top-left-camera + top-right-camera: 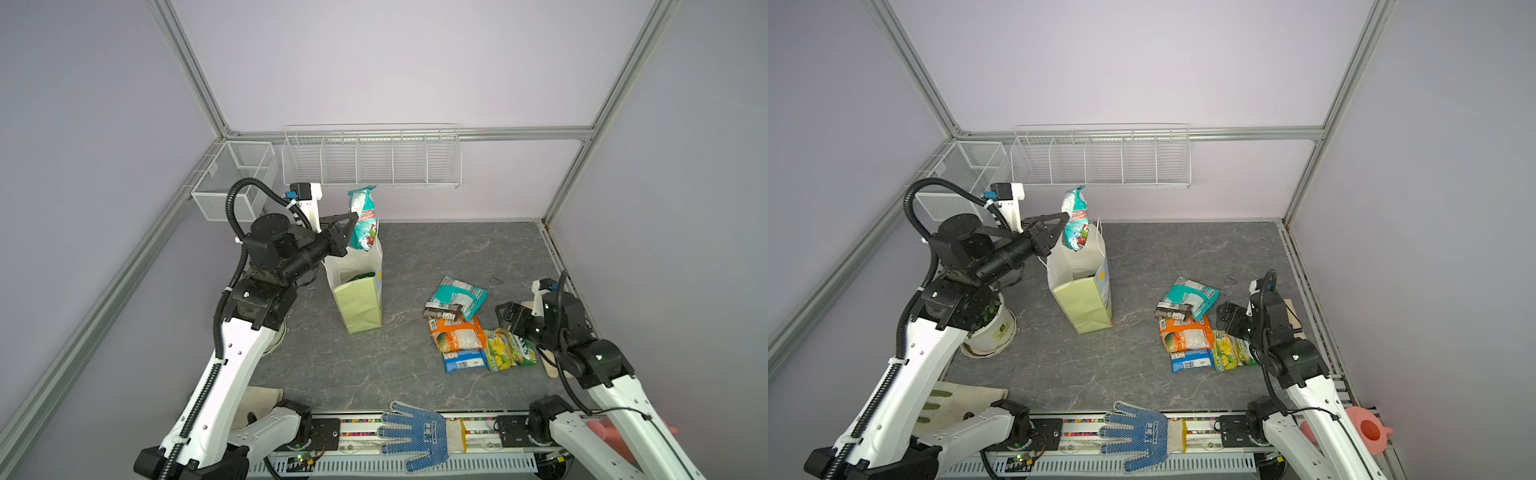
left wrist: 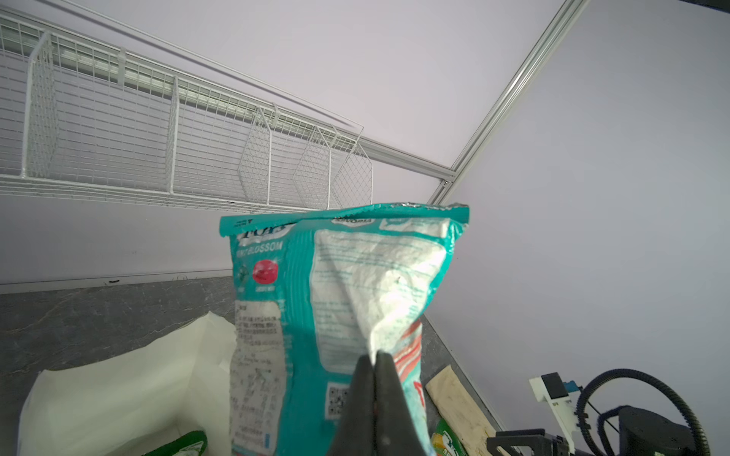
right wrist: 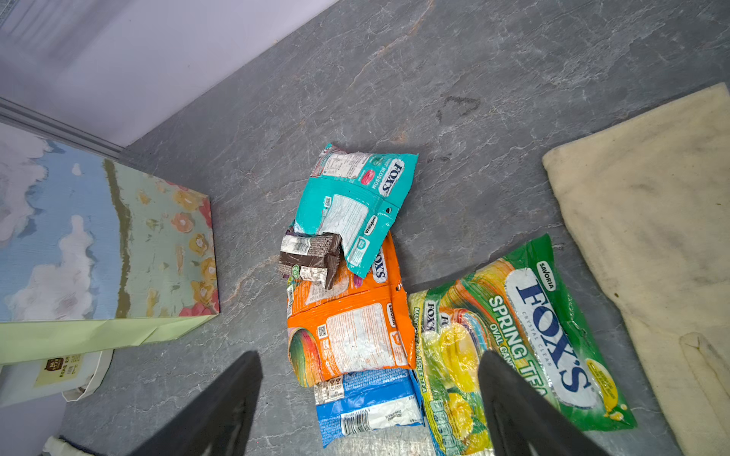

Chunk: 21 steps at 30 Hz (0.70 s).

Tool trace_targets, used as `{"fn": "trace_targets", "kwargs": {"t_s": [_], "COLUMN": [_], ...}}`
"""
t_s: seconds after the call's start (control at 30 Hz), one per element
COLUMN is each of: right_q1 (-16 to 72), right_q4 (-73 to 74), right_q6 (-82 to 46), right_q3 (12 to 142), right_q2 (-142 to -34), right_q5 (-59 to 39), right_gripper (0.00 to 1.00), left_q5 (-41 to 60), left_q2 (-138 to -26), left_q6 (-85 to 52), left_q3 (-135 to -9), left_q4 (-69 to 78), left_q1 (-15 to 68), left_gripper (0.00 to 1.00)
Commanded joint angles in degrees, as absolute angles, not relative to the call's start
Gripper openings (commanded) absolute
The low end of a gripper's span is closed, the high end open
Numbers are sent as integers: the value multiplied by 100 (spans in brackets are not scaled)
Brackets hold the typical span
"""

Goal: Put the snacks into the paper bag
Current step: 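Lower the teal packet into the bag opening and open the left gripper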

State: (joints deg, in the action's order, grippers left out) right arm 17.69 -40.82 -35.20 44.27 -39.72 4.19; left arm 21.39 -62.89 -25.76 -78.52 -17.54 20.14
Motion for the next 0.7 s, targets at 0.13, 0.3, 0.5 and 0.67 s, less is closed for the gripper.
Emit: {"fn": "trace_targets", "kwargs": {"t_s": [0.13, 0.3, 0.5, 0.67], "right_q1": [1742, 1738, 1740, 1742], "right_q4": [-4010, -4049, -4063, -4067], "right_q6": [-3593, -3606, -3604, -3606], "right_q3": [4390, 4386, 4377, 4355], "right_q2": [-3947, -3937, -3923, -3885], "right_q5": [361, 402, 391, 386], "right_gripper": [89, 89, 88, 89], "left_q5": [2629, 2641, 2690, 2720], "left_q2": [-6315, -6359, -6404, -6416], "left_q6": [-3057, -3226, -3322, -3414], "left_q3": [-7662, -7496, -7305, -7160], "left_q4": [-988, -839, -739, -625], "left_q1": [1721, 1624, 1569, 1520], "left_gripper": [0, 0, 0, 0]}}
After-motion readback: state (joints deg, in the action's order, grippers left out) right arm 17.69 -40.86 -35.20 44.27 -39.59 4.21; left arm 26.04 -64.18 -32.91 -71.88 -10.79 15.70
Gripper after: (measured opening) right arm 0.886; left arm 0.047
